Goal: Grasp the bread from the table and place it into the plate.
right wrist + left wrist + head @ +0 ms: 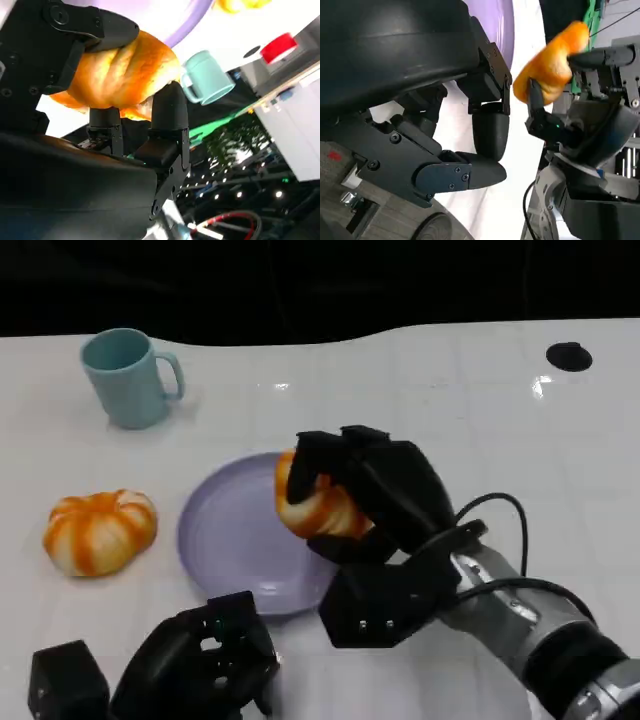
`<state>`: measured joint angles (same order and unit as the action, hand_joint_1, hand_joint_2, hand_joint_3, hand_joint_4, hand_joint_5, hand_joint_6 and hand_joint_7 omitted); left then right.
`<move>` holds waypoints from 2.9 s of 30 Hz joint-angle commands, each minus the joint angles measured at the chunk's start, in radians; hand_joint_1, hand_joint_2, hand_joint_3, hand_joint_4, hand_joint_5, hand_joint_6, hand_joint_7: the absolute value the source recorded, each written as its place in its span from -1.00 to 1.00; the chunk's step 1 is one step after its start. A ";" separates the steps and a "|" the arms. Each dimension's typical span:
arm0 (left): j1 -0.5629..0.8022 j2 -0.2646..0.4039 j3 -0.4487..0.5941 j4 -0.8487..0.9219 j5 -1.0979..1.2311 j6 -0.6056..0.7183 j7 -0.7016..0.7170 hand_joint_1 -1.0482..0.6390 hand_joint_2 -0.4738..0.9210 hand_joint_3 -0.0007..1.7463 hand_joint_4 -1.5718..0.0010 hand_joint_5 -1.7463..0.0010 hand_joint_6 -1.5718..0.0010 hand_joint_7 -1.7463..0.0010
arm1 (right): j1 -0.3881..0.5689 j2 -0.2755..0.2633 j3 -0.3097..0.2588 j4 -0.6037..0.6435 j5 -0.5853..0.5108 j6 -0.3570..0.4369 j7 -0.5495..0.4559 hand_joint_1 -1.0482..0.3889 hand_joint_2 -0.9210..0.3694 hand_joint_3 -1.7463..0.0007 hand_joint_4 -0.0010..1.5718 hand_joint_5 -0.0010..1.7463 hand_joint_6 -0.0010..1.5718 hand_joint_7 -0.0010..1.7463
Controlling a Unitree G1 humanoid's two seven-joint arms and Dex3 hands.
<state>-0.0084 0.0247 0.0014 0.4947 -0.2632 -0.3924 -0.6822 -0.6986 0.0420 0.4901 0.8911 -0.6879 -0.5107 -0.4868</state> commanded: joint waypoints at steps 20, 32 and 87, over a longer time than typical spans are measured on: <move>0.015 0.014 0.005 -0.020 0.001 0.011 0.006 -0.43 0.59 -0.20 -0.04 -1.00 0.03 -0.64 | -0.058 0.042 0.028 0.068 0.027 0.035 0.175 -0.16 -0.94 0.79 -0.89 -0.37 -0.50 -0.95; 0.013 0.016 0.004 -0.021 0.003 0.017 0.006 -0.42 0.59 -0.20 -0.01 -1.00 0.04 -0.64 | 0.001 0.002 0.024 -0.077 0.040 0.086 0.297 -0.42 -1.00 0.81 -1.00 -0.58 -0.67 -1.00; 0.014 0.015 0.003 -0.028 0.003 0.024 0.014 -0.42 0.64 -0.28 -0.01 -1.00 0.04 -0.63 | 0.433 -0.343 -0.215 -0.474 0.057 -0.264 0.078 0.25 -0.22 -0.38 0.11 0.92 0.17 0.30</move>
<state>0.0088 0.0248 -0.0016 0.4602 -0.2602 -0.3646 -0.6698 -0.2887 -0.2723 0.2983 0.4365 -0.6395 -0.7661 -0.4025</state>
